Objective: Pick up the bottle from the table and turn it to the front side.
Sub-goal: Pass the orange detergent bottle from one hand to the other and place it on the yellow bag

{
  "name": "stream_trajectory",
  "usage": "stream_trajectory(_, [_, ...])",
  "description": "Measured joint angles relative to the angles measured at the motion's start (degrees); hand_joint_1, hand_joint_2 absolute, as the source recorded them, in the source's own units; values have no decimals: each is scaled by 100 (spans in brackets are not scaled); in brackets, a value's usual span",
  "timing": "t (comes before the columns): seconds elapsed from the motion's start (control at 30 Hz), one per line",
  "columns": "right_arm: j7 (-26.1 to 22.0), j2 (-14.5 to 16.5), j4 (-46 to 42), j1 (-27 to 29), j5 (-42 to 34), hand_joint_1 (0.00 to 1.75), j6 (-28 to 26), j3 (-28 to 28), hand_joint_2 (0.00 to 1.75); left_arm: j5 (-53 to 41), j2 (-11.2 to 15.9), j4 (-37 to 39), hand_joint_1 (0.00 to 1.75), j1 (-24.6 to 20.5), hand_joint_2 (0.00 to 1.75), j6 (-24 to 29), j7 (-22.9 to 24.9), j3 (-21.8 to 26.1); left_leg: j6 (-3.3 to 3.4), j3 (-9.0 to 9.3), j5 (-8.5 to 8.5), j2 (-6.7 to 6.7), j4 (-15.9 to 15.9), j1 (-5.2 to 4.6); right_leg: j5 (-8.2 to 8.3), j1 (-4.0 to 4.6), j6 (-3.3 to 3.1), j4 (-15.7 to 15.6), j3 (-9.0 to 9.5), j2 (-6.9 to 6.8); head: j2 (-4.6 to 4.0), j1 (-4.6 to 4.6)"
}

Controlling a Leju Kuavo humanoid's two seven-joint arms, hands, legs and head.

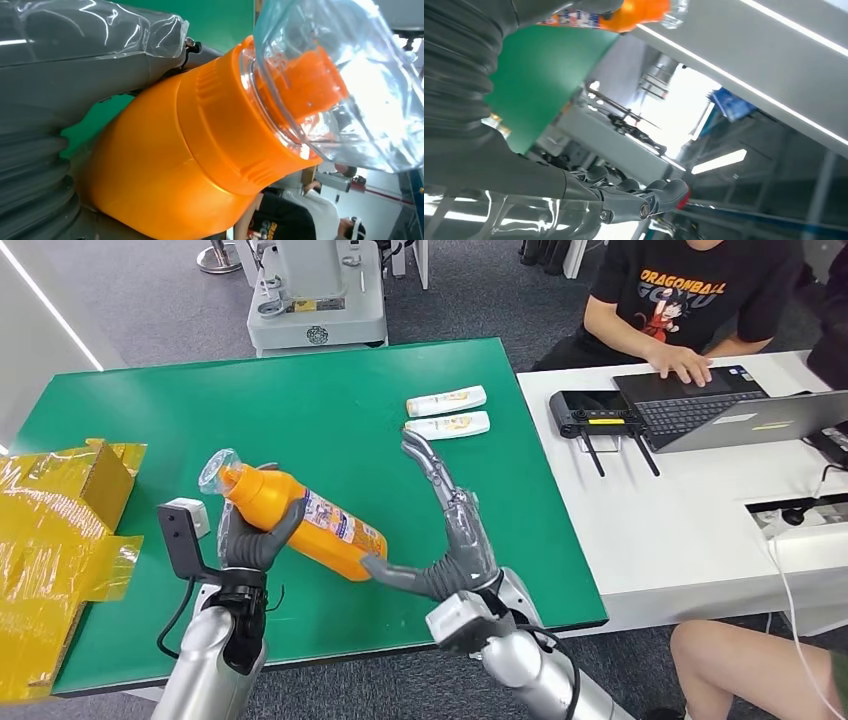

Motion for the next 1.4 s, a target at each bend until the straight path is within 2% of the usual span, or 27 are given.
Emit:
stream_trajectory(0.17, [-214,-13,-817,429,140,0,-275,228,175,-161,89,-347,175,75,175,195,3,154,0,0,0,0,-3,1,0,1,-1,0,0,0,0,0])
stream_trajectory(0.37, [-204,-2,-1281,732,-17,0,-135,447,175,-547,279,-883,175,82,175,475,96,412,-1,1,1,1,-3,1,0,1,-1,1,1,1,0,0])
stream_trajectory(0.5, [-218,4,-1326,850,-111,0,-16,503,175,-727,495,-1090,175,87,175,421,169,553,-1,1,1,1,-3,2,0,1,-1,1,1,1,0,1])
stream_trajectory(0.67, [-275,4,-1328,998,-131,0,94,513,175,-1532,847,-1252,175,69,175,387,246,702,-1,1,1,2,-3,2,-1,1,-2,1,0,2,0,2])
stream_trajectory(0.87, [-262,32,-1329,1081,-156,0,252,513,175,-2854,1394,-1230,175,-309,175,-3,508,854,-3,1,3,2,-3,6,-1,4,-4,1,-1,2,0,3])
stream_trajectory(1.03, [-218,83,-1338,1134,-154,0,402,503,175,-3781,2133,-894,175,-918,175,-260,564,866,-9,3,6,30,-4,11,5,7,-12,3,-7,29,0,3])
stream_trajectory(1.13, [-189,114,-1366,1170,-133,0,459,483,175,-4028,2457,-711,175,-1150,175,-295,556,858,-10,2,6,27,-4,12,4,8,-15,3,-8,26,0,3])
stream_trajectory(1.4, [-172,247,-1421,1251,-39,0,844,313,175,-5228,3194,-153,175,-1684,175,-346,707,514,-13,2,4,37,-4,14,3,9,-18,3,-11,38,0,4])
